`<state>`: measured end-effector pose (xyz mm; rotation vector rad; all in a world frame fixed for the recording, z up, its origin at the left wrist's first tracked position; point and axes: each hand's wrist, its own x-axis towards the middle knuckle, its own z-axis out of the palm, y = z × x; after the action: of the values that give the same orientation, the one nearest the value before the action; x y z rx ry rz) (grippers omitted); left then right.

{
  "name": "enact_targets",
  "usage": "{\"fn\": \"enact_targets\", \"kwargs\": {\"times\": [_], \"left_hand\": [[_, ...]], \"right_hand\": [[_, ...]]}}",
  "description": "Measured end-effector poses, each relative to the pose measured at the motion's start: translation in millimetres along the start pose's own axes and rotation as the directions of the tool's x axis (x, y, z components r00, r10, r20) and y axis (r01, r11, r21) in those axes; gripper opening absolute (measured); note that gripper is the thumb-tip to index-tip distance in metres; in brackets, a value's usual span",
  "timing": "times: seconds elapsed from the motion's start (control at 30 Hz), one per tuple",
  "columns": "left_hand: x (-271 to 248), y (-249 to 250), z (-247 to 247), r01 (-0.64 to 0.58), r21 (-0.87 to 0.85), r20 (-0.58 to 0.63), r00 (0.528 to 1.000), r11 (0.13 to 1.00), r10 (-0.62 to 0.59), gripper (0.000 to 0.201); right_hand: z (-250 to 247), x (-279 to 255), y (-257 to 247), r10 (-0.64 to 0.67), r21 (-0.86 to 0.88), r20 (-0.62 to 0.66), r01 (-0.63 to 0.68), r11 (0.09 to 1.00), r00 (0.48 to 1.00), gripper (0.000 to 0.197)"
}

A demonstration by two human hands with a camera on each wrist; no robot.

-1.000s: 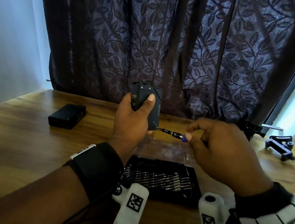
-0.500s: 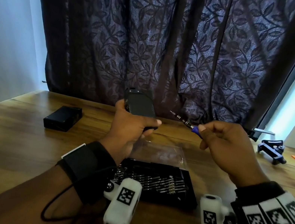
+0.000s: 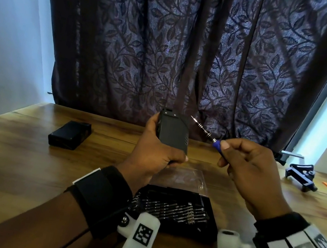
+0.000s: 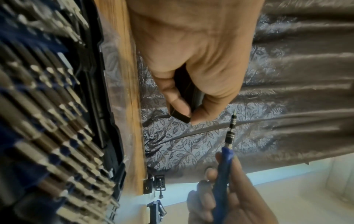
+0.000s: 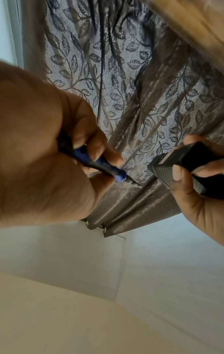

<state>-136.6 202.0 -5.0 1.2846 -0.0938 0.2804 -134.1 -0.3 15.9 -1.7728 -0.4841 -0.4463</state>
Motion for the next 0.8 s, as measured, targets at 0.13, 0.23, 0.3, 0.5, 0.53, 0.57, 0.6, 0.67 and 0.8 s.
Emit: {"fn": "enact_targets", "kwargs": {"times": [0.13,0.23,0.3,0.5,0.53,0.57,0.6,0.67,0.8], "left_hand": [[-8,-8,8,0.002,0.027,0.126,0.992,1.000,-0.005,0.106],[-15,-10,13,0.048,0.052,0.223,0.973,0.997,-0.059,0.080],[-19,-9,15,0.099,0.051,0.277,0.955,0.994,-0.109,0.060],[-21,0,13,0.327,-0.035,0.377,0.880,0.944,-0.290,0.066],[-19,0,12,0.355,-0.059,0.403,0.863,0.933,-0.303,0.077],[-17,0,10,0.374,-0.078,0.423,0.852,0.924,-0.309,0.086],[-16,0,10,0.392,-0.087,0.436,0.842,0.916,-0.318,0.093],[-12,-2,9,0.420,-0.069,0.419,0.835,0.905,-0.356,0.097],[-6,-9,7,0.425,-0.037,0.360,0.850,0.904,-0.385,0.095]], "right_hand": [[6,-3,-1,0.017,0.108,0.011,-0.018,0.994,1.000,0.030],[10,-2,2,0.048,0.052,0.054,-0.051,0.997,0.997,0.047],[11,-1,4,0.051,0.046,0.058,-0.054,0.998,0.997,0.049],[15,-4,9,0.002,0.168,0.101,-0.019,0.986,0.995,0.042],[16,-4,9,0.001,0.178,0.106,-0.020,0.984,0.994,0.041],[16,-4,9,0.001,0.195,0.112,-0.023,0.981,0.994,0.041],[17,-4,7,0.002,0.214,0.124,-0.029,0.976,0.992,0.041],[18,-6,5,0.009,0.232,0.154,-0.045,0.972,0.988,0.041],[19,-8,5,0.067,0.181,0.166,-0.097,0.979,0.984,0.039]]}}
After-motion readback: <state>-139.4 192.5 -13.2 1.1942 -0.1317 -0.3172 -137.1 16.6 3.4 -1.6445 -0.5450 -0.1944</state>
